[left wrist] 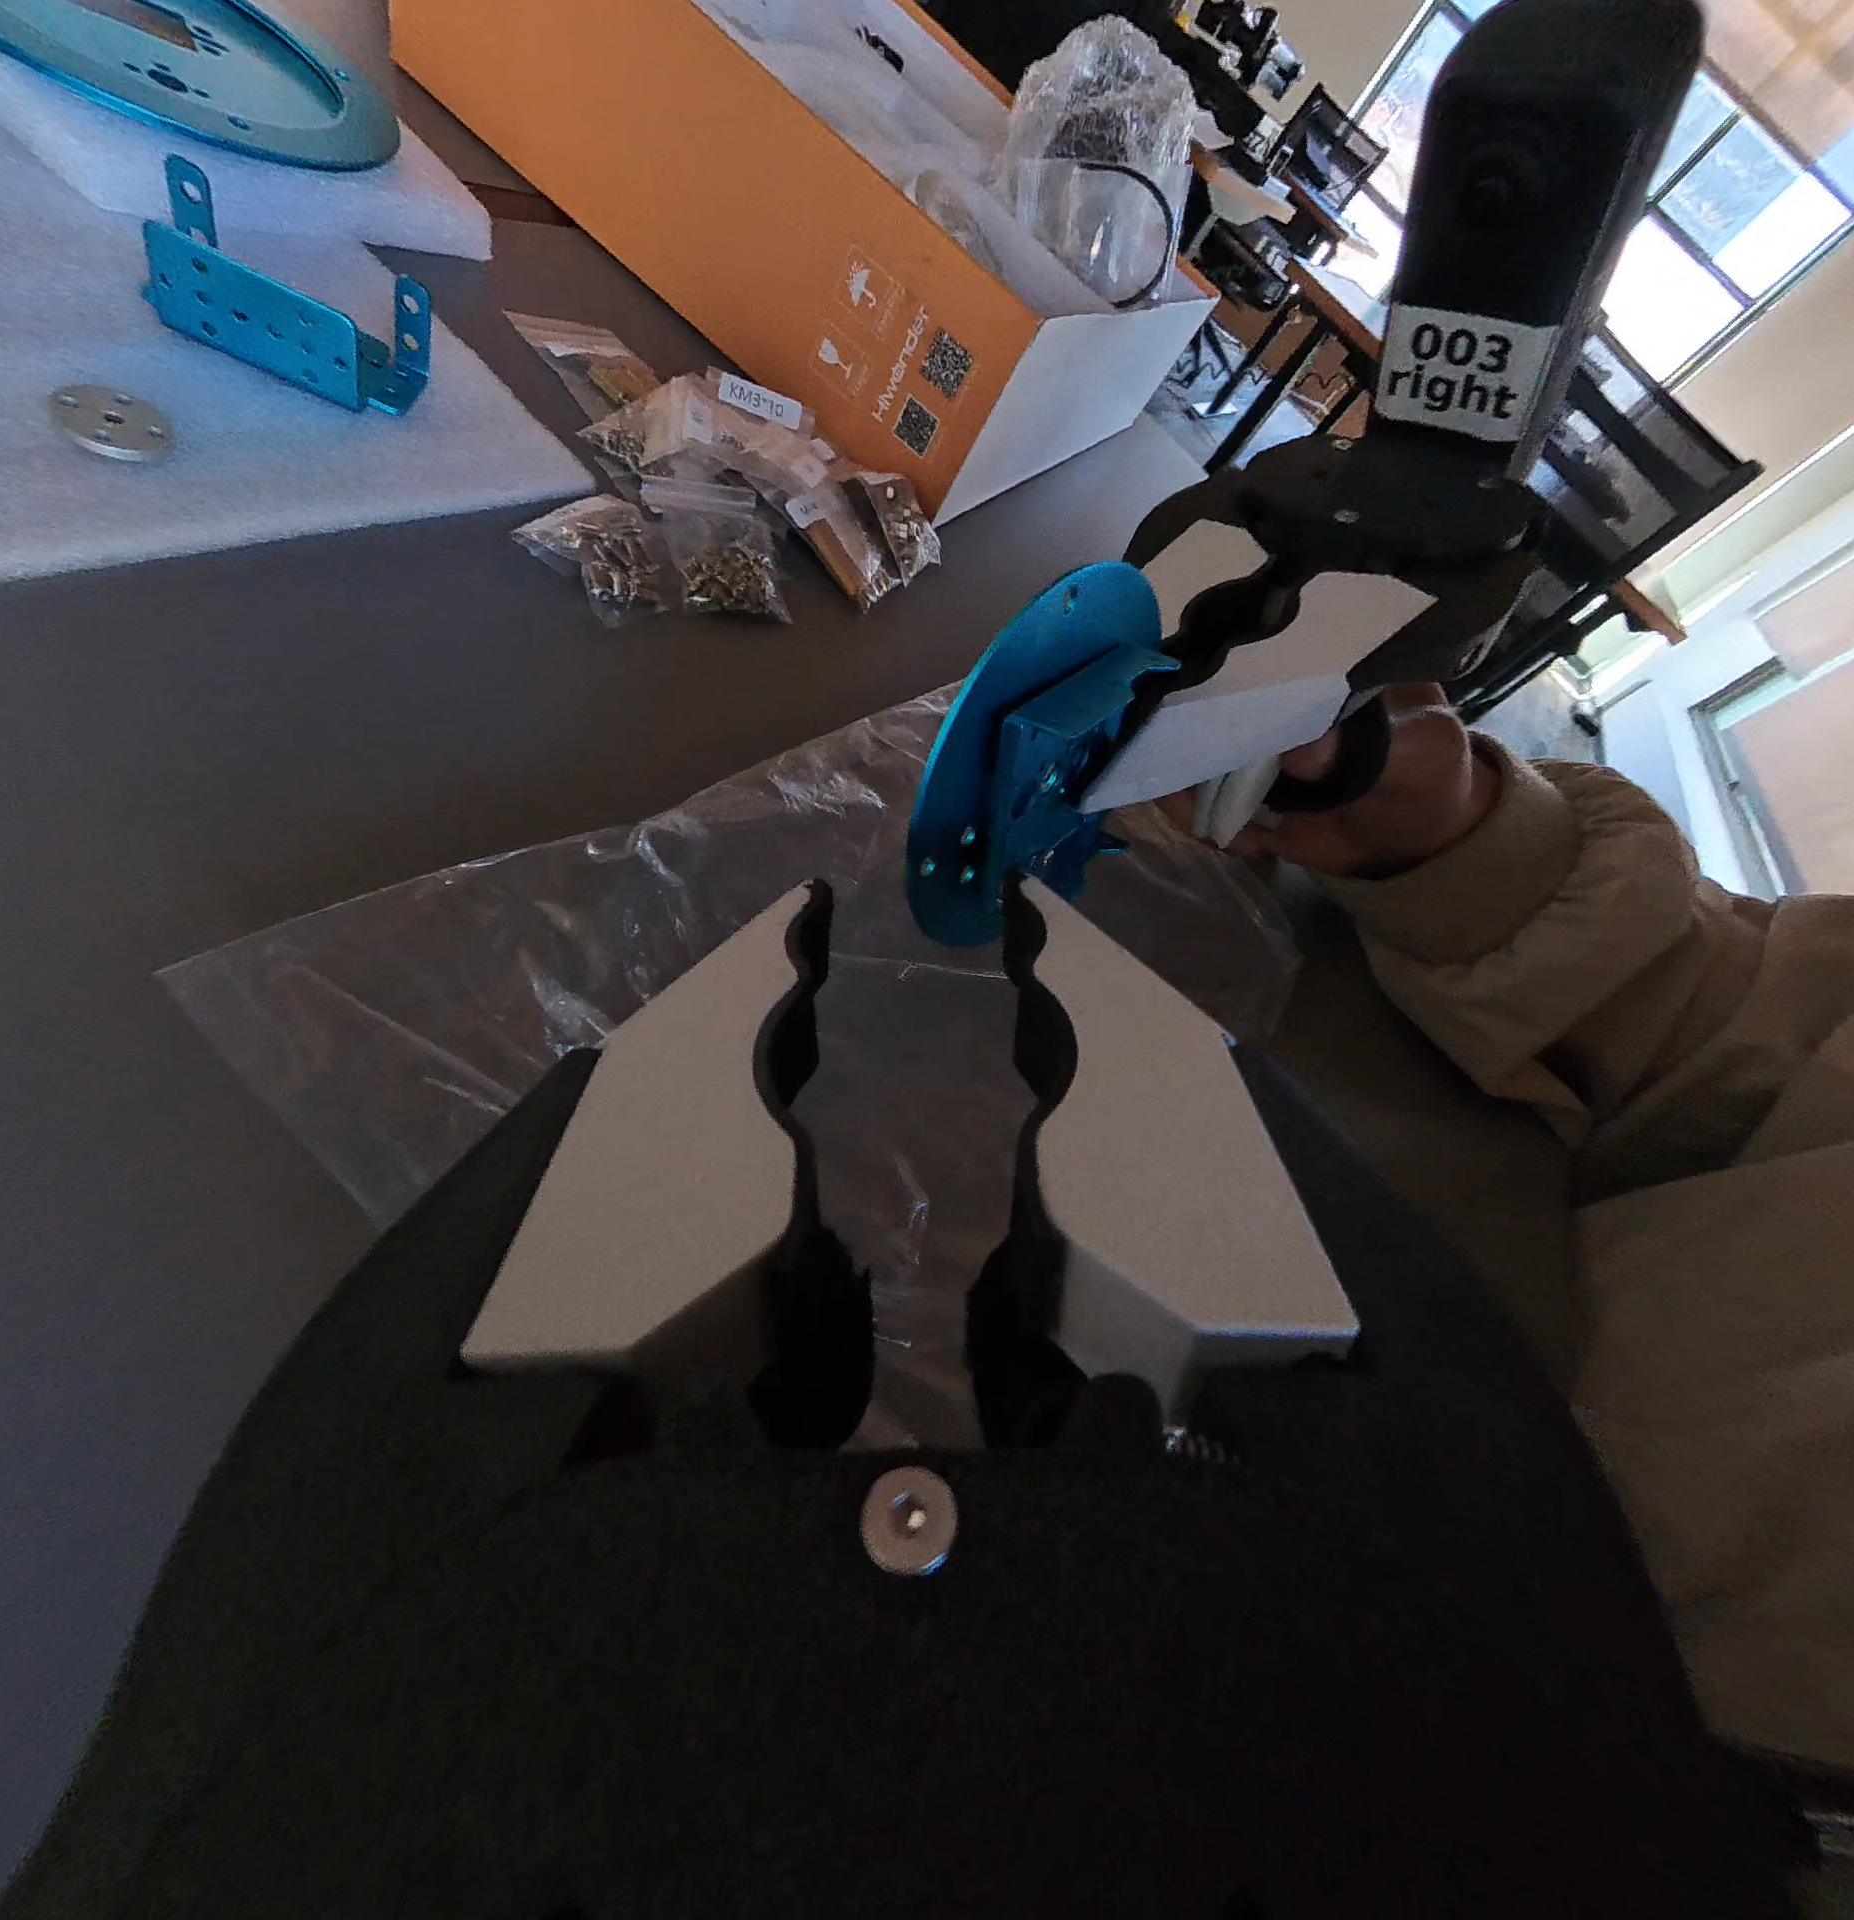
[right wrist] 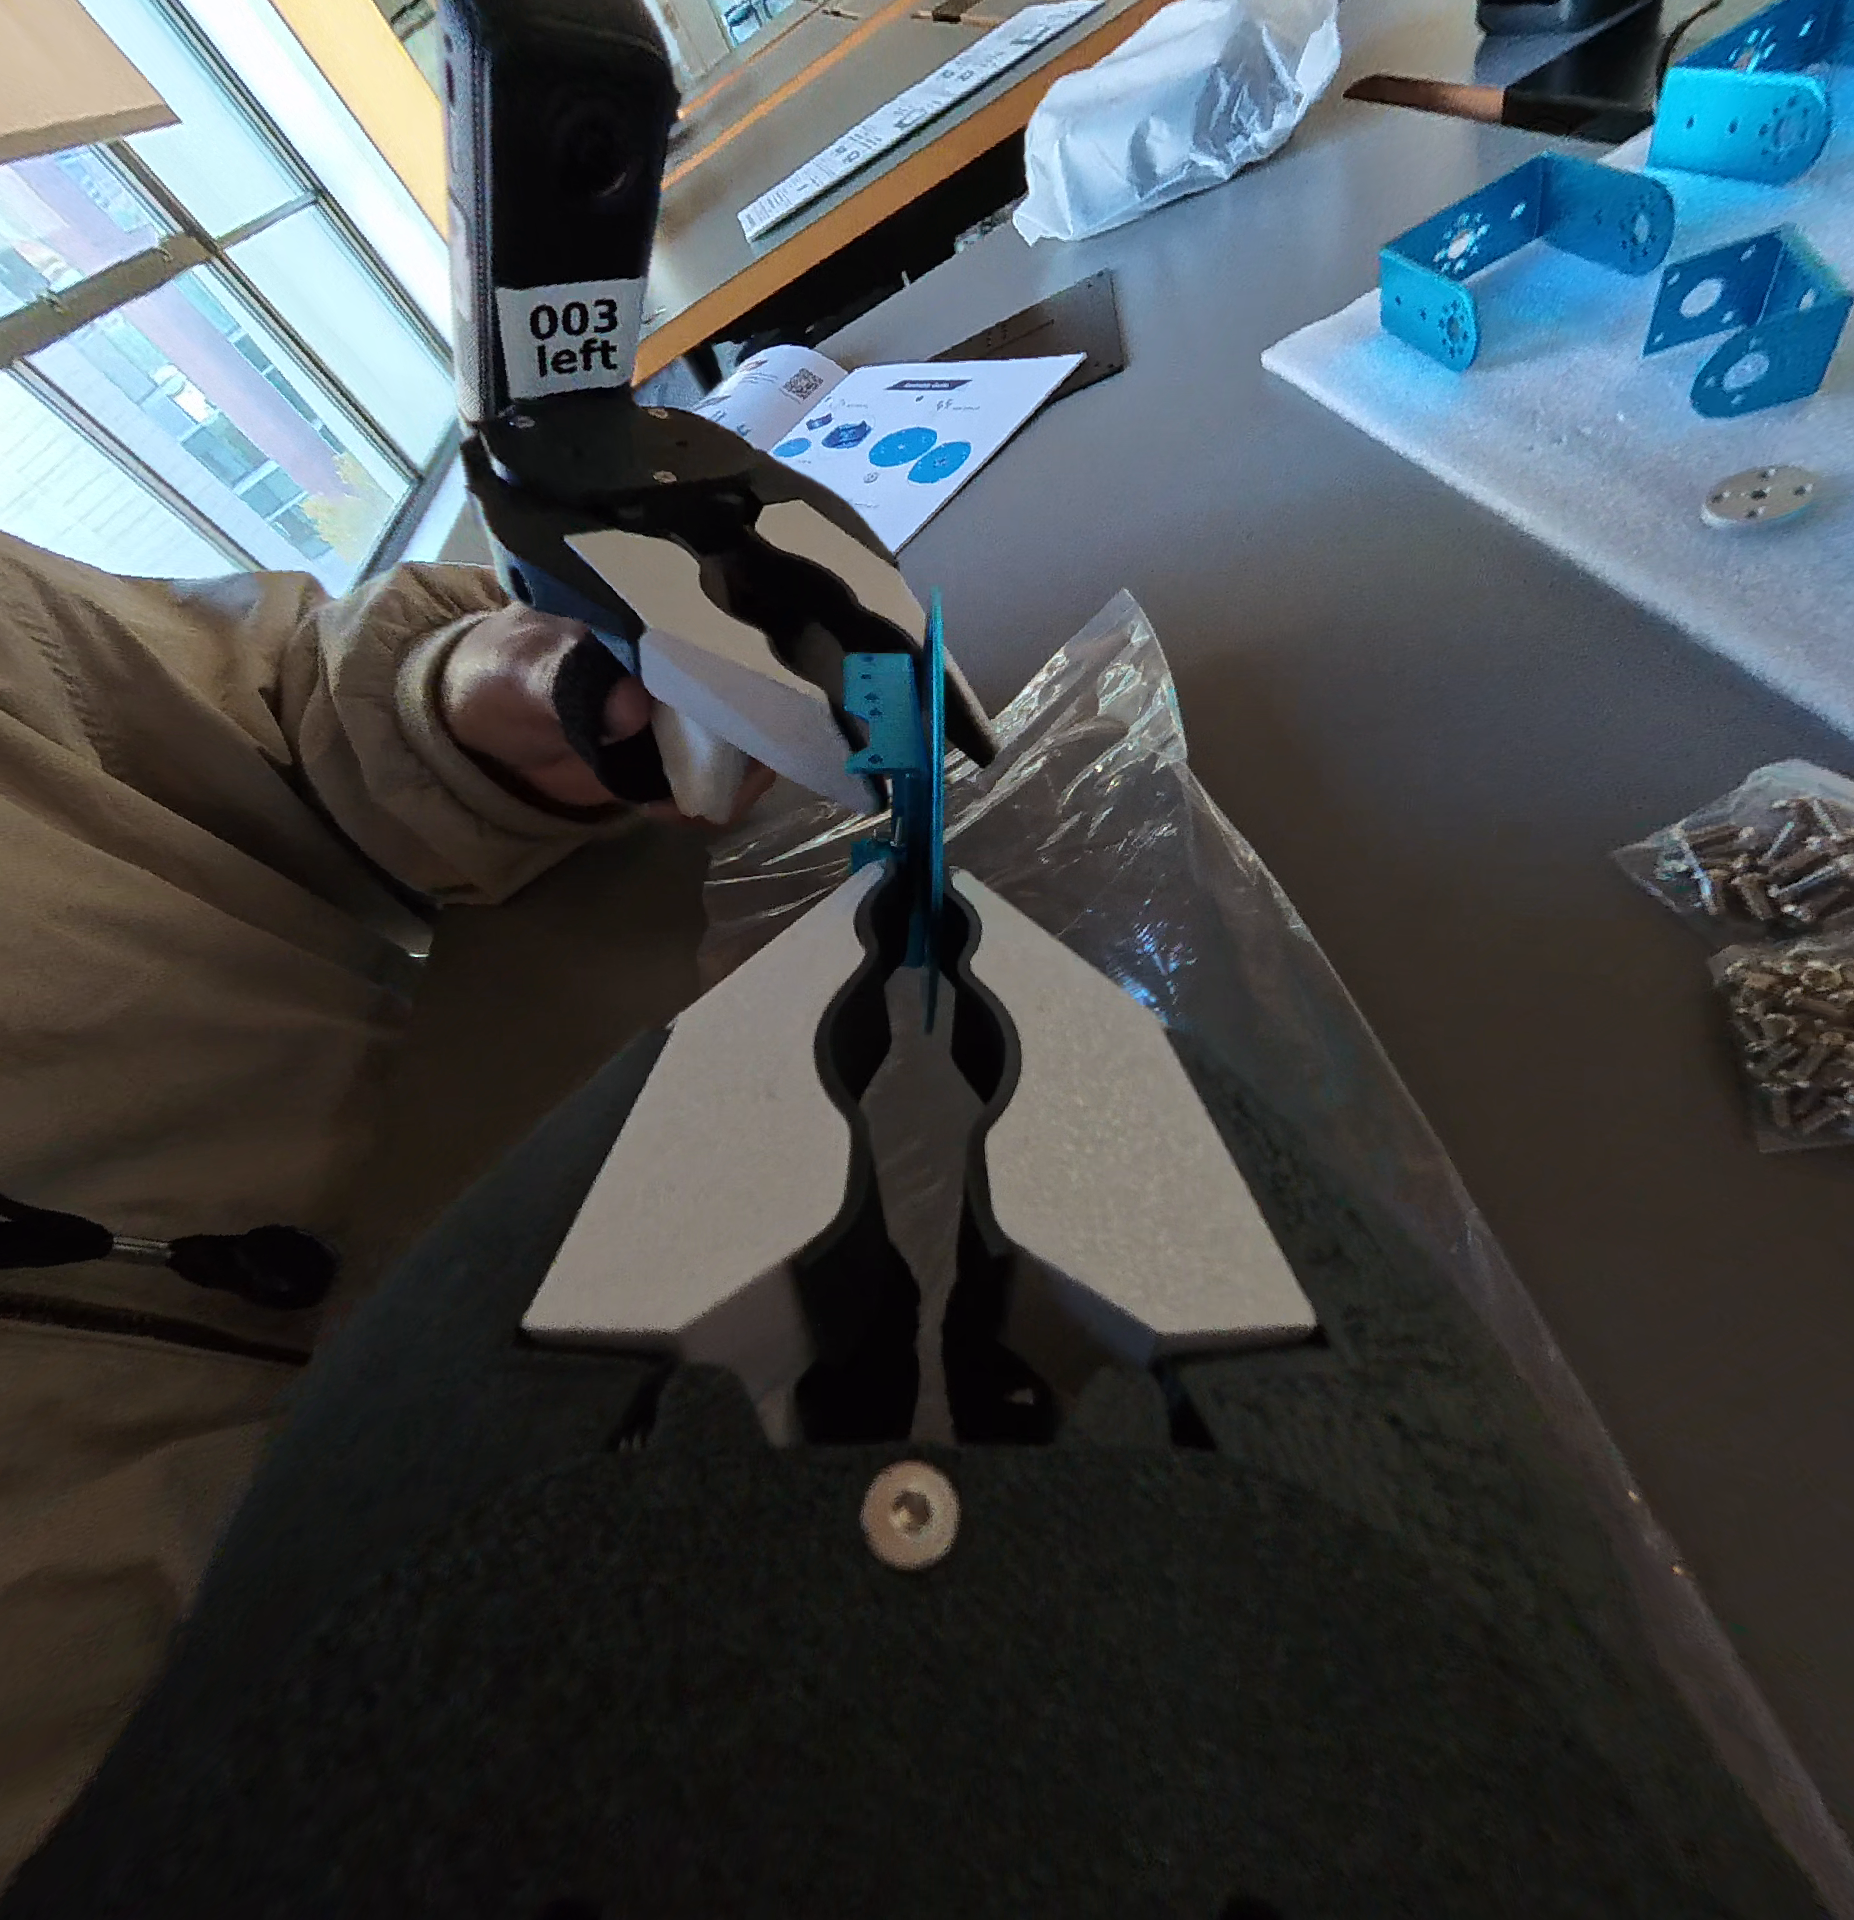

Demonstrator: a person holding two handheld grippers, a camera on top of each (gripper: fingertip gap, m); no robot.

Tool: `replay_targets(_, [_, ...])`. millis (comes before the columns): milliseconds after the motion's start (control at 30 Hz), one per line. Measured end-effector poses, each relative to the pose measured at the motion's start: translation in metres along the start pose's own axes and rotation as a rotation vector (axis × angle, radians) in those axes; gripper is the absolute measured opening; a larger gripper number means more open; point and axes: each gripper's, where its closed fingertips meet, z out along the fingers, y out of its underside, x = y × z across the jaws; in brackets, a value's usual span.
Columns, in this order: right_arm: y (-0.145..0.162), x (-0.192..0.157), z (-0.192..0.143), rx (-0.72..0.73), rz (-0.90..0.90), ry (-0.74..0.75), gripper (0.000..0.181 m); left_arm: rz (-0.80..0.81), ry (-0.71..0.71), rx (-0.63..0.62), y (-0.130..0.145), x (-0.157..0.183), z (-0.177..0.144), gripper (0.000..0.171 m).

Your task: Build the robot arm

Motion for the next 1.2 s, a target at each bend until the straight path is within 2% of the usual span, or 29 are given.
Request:
replay_targets(100, [-0.002, -0.001, 0.000, 0.000, -0.050, 0.030, 0.004, 0.034, -0.039, -0.006, 0.002, 0.000, 0.003, 0.033])
replay_targets(267, [0.000, 0.005, 0.000, -0.004, -0.035, 0.063, 0.003, 0.133, -0.114, -0.018, 0.003, -0.001, 0.004, 0.034])
replay_targets(567, [-0.001, 0.003, 0.001, -0.012, -0.099, 0.095, 0.003, 0.061, -0.091, -0.006, 0.003, -0.002, 0.007, 0.036])
replay_targets(733, [0.005, 0.008, 0.005, -0.062, -0.162, 0.169, 0.003, 0.066, -0.175, -0.042, 0.010, -0.013, 0.008, 0.036])
replay_targets(933, [0.003, 0.011, 0.001, -0.048, -0.123, 0.166, 0.004, 0.074, -0.186, 0.013, -0.001, -0.013, -0.001, 0.037])
replay_targets(1100, [0.004, 0.006, 0.006, -0.052, -0.116, 0.150, 0.004, 0.066, -0.162, -0.015, 0.004, -0.004, 0.011, 0.044])
replay_targets(1200, [0.003, 0.003, 0.007, -0.051, -0.130, 0.158, 0.004, 0.061, -0.194, -0.014, 0.006, -0.008, 0.014, 0.045])
